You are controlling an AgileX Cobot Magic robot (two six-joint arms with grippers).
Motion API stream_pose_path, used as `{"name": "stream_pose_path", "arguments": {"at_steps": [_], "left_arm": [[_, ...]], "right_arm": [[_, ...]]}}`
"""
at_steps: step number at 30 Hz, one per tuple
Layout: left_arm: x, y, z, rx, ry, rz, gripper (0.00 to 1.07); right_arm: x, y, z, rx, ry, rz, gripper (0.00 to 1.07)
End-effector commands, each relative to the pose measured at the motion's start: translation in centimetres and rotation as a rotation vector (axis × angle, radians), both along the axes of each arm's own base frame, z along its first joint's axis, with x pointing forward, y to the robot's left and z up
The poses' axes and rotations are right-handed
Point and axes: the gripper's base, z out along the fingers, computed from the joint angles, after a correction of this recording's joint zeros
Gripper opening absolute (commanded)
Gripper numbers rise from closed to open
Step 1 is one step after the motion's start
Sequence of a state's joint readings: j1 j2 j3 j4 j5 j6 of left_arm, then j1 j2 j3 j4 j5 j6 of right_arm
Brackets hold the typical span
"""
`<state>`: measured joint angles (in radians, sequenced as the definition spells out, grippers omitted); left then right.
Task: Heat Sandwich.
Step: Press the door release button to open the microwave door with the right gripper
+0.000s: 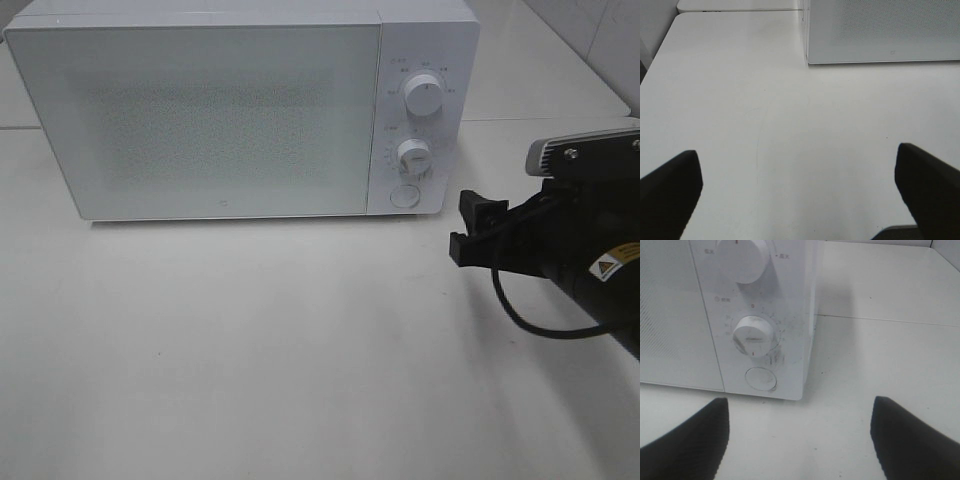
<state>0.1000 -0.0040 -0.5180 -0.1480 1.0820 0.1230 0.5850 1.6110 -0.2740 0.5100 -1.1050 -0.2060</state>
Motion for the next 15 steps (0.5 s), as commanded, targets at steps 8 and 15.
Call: {"name": "stream_pose_path", "arguments": {"at_steps": [8, 15], "left_arm": [[-0.3, 0.0, 0.0, -0.005, -0.028, -0.005, 1.0], [-0.3, 0.0, 0.0, -0.005, -0.028, -0.005, 1.0]], "right_arm": [[-1.3, 2.5, -0.2, 0.024, -0.019, -0.01, 0.76], [-1.6, 3.0, -0.1, 0.041, -0.015, -0.016, 0.76]]}}
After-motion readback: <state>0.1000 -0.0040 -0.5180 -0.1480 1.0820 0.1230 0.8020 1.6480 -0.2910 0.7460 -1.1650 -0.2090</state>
